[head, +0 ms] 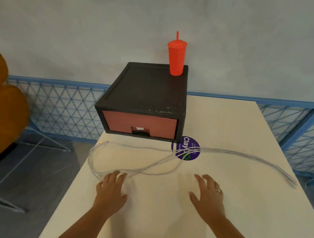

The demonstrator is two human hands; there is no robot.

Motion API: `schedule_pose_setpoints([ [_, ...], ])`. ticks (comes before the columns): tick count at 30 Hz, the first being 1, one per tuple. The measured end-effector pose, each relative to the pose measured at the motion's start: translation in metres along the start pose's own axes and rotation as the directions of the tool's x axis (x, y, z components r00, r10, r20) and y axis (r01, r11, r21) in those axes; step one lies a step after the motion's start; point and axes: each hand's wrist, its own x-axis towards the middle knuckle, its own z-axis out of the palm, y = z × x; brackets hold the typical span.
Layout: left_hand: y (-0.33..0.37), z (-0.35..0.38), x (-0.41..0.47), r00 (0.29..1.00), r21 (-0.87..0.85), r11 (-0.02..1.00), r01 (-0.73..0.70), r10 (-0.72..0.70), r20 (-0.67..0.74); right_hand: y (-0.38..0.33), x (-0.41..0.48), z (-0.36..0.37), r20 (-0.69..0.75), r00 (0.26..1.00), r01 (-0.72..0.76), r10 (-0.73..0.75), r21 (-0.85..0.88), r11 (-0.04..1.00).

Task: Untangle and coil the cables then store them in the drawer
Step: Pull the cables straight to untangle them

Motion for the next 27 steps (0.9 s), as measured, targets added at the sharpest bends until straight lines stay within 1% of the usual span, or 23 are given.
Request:
schedule_pose_setpoints([
  [3,-0.035,-0.013,0.007,1.000,0.029,1.000,0.003,-0.004,0.028,-0.045,0.003,0.014,0.035,0.996,0.083,-0.083,0.010,0.997],
  [8,-0.081,-0.025,0.024,0.995,0.091,0.996,-0.014,0.005,0.098,-0.096,0.012,0.031,0.121,0.983,0.142,-0.140,-0.009,0.990],
  [14,-0.116,-0.037,0.046,0.990,0.160,0.983,-0.087,0.067,0.124,-0.137,0.031,0.049,0.235,0.964,0.140,-0.121,-0.065,0.988],
  [19,-0.135,-0.036,0.069,0.980,0.165,0.970,-0.178,0.160,0.119,-0.160,0.046,0.063,0.276,0.949,0.181,-0.151,-0.088,0.980],
  [22,-0.143,-0.036,0.085,0.965,0.215,0.944,-0.248,0.221,0.142,-0.167,0.055,0.072,0.307,0.940,0.183,-0.146,-0.094,0.979],
  [24,-0.147,-0.038,0.096,0.958,0.246,0.929,-0.275,0.242,0.157,-0.171,0.062,0.076,0.314,0.940,0.170,-0.135,-0.085,0.982],
  [27,-0.153,-0.041,0.112,0.950,0.245,0.924,-0.295,0.257,0.176,-0.177,0.075,0.079,0.311,0.942,0.163,-0.126,-0.096,0.982],
])
